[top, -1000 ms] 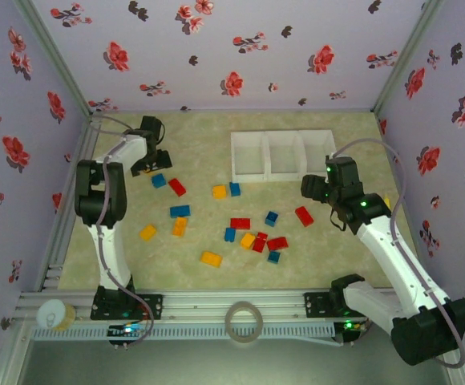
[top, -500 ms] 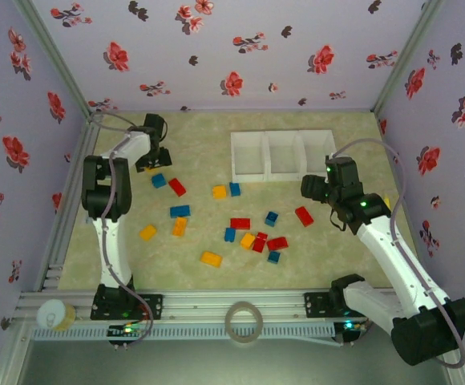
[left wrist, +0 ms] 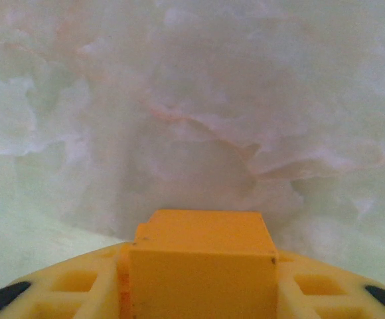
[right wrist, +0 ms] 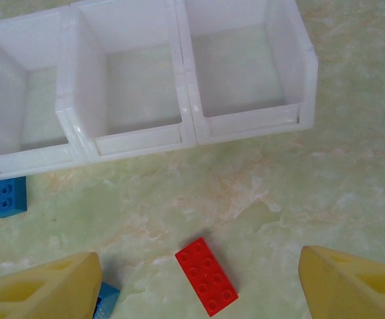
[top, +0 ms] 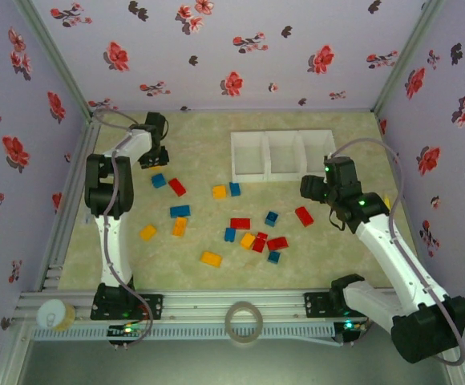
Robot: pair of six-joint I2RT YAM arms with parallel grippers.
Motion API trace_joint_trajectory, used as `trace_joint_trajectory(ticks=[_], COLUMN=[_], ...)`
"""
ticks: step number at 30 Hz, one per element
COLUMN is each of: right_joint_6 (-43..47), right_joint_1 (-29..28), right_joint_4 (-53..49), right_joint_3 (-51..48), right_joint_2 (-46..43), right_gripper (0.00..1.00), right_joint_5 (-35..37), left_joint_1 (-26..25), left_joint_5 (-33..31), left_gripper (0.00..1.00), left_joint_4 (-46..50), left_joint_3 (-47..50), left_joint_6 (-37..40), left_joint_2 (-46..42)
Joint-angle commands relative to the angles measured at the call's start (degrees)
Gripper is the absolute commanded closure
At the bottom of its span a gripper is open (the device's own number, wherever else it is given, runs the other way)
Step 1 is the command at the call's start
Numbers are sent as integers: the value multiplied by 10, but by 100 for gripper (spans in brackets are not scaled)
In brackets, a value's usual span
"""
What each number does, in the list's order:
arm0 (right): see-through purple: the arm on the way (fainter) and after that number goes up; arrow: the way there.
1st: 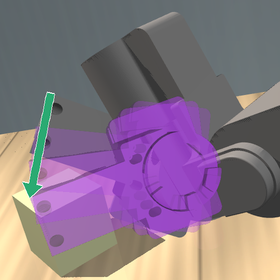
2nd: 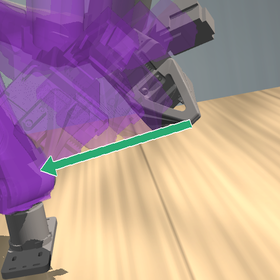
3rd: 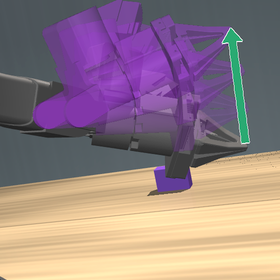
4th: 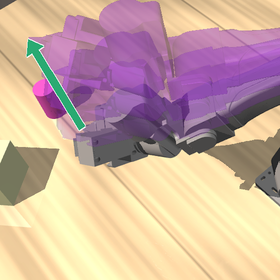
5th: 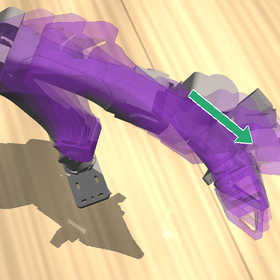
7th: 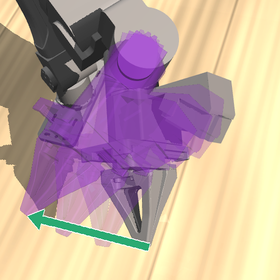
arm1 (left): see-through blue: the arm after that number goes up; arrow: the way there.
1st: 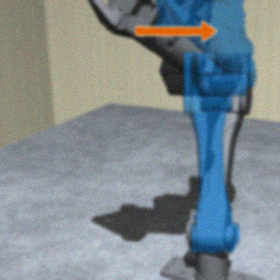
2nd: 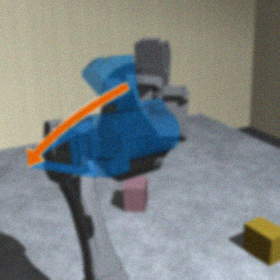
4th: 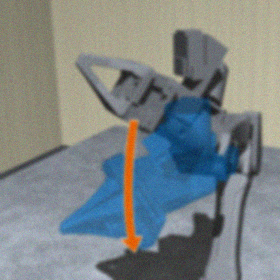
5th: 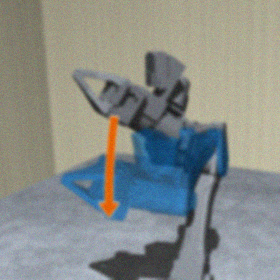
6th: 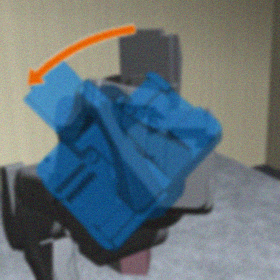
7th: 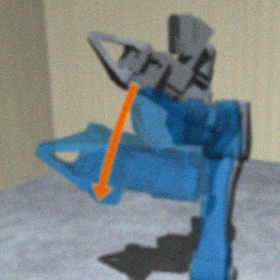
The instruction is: Sort the legos into containers by color
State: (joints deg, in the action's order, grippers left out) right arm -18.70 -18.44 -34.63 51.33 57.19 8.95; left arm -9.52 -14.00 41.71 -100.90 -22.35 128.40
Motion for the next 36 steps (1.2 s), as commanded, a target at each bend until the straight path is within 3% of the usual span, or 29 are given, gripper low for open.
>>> trace_joint_trajectory(ticks=[1, 8, 20, 23, 31, 36], right_joint_6=[-11, -23, -30, -33, -31, -31], right_joint_1=[-5, -5, -5, -5, -5, -5], right_joint_4=[-3, -2, -7, -7, -13, -16], right_joint_3=[3, -3, -11, -13, -18, -24], right_joint_2=[5, 5, 12, 11, 14, 11], right_gripper=[22, 24, 24, 24, 27, 28], right_joint_5=[7, 26, 32, 29, 21, 21], left_joint_1=[-8, -49, -200, -238, -282, -291], left_joint_5=[-16, -33, -17, 4, 65, 88], left_gripper=[67, 71, 72, 72, 73, 74], left_joint_4=[19, 30, 61, 61, 105, 90], left_joint_3=[-2, 6, -73, -125, -345, -392], left_joint_6=[7, 9, -11, -10, 28, 24], left_joint_2=[-16, -73, -108, -83, 64, 111])
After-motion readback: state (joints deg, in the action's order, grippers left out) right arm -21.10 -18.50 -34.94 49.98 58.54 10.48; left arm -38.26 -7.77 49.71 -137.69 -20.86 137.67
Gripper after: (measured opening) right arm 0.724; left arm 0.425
